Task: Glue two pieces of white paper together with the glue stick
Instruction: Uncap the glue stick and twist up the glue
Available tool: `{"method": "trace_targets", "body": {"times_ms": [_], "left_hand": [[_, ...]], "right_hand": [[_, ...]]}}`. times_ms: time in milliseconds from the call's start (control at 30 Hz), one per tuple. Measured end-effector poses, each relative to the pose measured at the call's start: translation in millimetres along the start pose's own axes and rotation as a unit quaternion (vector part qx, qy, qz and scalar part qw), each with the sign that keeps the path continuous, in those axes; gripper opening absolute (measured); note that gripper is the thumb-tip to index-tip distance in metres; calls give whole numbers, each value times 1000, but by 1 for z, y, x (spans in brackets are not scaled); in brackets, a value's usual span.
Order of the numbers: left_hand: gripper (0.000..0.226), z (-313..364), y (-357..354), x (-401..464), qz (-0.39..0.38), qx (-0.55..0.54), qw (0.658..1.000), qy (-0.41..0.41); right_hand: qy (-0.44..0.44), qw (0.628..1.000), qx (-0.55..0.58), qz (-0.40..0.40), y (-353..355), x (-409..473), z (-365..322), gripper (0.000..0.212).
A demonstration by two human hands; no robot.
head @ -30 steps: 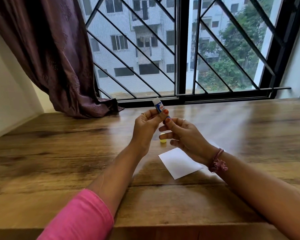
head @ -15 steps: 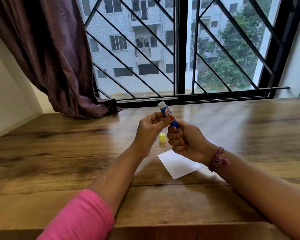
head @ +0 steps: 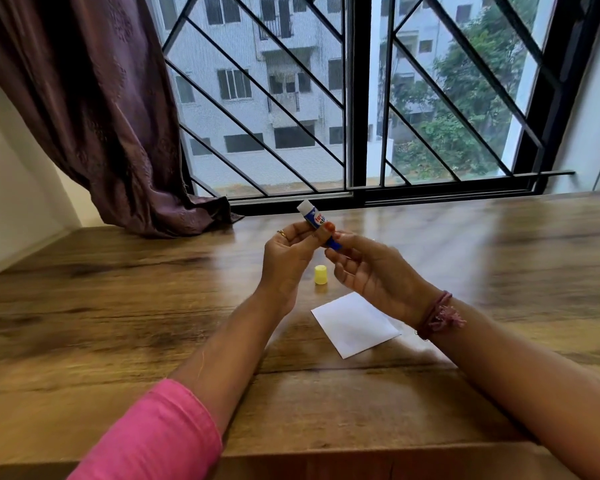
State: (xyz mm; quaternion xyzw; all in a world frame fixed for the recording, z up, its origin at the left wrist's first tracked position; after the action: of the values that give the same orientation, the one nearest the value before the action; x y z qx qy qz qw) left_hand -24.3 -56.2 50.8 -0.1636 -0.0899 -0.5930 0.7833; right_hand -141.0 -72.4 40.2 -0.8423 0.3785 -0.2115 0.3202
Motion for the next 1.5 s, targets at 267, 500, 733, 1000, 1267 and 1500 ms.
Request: {"method": "trace_targets", "body": {"times_ms": [267, 500, 733, 1000, 1267, 1500], "left_hand": [[23, -1, -4, -1, -16, -67, 998, 14], [11, 1, -8, -2, -28, -83, 996, 16], [16, -1, -8, -3, -27, -32, 999, 14], [27, 0, -8, -4, -34, -8, 999, 7], [22, -3, -5, -2, -13, -27, 999, 14], [18, -2, -7, -3, -24, -84, 996, 25]], "right_hand": [[59, 998, -29, -24, -2, 2, -2, 22], [90, 990, -105, -10, 0, 4, -2, 31], [54, 986, -159, -9, -5, 2, 3, 46], [-43, 985, -166, 37, 8, 0, 9, 49], [55, 992, -113, 25, 3, 3, -5, 29], [125, 971, -202, 18, 1, -1, -8, 17]]}}
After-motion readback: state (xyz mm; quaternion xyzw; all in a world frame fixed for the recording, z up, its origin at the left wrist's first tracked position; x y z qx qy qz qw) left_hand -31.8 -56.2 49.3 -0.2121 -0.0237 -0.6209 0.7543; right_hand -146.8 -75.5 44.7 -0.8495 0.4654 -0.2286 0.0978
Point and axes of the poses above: each hand's wrist, its own x-axis towards the middle knuckle, its own y-axis out of the back of the hand, z = x × y, the point moved 8 cm from there along x, towards the middle knuckle, and after that the axes turned 11 degrees about x, right-handed, at the moved point
